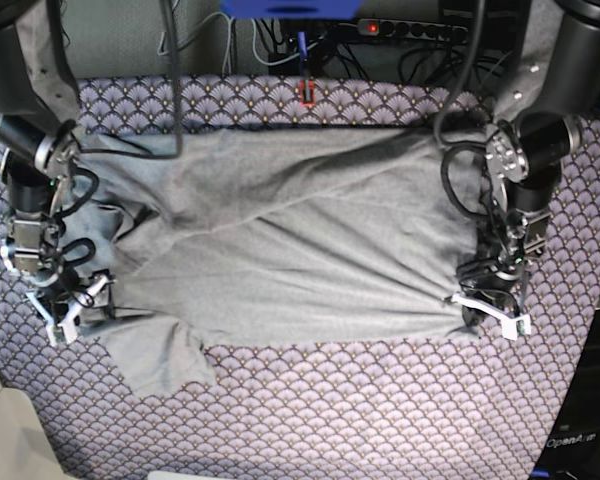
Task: Fold the T-shirt properly
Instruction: 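Lift the grasped hem with both grippers, then carry the hem over the shirt toward the collar edge with both grippers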
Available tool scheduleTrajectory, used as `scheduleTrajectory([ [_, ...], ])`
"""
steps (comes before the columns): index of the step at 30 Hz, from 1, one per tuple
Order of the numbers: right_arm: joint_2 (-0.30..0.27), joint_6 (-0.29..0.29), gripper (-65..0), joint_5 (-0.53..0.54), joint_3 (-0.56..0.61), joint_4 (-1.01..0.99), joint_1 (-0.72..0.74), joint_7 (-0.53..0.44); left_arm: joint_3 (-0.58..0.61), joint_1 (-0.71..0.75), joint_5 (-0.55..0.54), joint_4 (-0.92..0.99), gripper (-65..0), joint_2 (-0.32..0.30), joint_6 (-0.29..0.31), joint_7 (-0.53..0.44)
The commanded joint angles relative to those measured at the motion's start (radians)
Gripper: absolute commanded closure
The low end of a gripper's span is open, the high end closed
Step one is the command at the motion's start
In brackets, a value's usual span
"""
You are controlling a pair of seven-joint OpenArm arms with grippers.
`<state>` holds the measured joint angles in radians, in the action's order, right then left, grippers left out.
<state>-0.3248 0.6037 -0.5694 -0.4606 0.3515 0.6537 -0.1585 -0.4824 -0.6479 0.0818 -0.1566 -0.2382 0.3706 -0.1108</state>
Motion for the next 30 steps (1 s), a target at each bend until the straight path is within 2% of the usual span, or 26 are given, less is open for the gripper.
scheduleTrajectory([
  [1,-0.009,-0.009,-44.4,0.012,0.007,0.013,0.033,-0.028,0.003,-0.003,0.020,0.005,0.0,-0.019,-0.054,0.049],
  [10,0.013,-0.009,-43.8,0.012,0.049,-0.056,0.034,-0.026,0.003,0.009,0.019,0.001,0.0,-0.019,-0.054,0.049],
  [12,0.016,-0.009,-41.9,0.012,0.047,-0.056,0.030,-0.026,0.003,0.009,0.020,0.001,0.0,-0.019,-0.054,0.049],
  [16,0.025,-0.009,-30.2,0.012,0.047,-0.055,0.013,-0.028,0.003,0.009,0.020,0.001,0.0,-0.020,-0.054,0.049],
  [21,0.026,-0.009,-10.0,0.012,0.047,-0.052,0.011,-0.028,0.003,0.009,0.020,0.001,0.0,-0.019,-0.054,0.049],
  [24,0.025,-0.009,-0.2,0.012,0.047,-0.050,0.016,-0.028,0.003,0.009,0.020,0.001,0.0,-0.019,-0.054,0.049],
  [30,0.031,-0.009,0.0,0.019,0.039,0.160,-0.038,-0.028,-0.002,0.009,0.013,0.001,0.0,-0.017,-0.052,0.049],
])
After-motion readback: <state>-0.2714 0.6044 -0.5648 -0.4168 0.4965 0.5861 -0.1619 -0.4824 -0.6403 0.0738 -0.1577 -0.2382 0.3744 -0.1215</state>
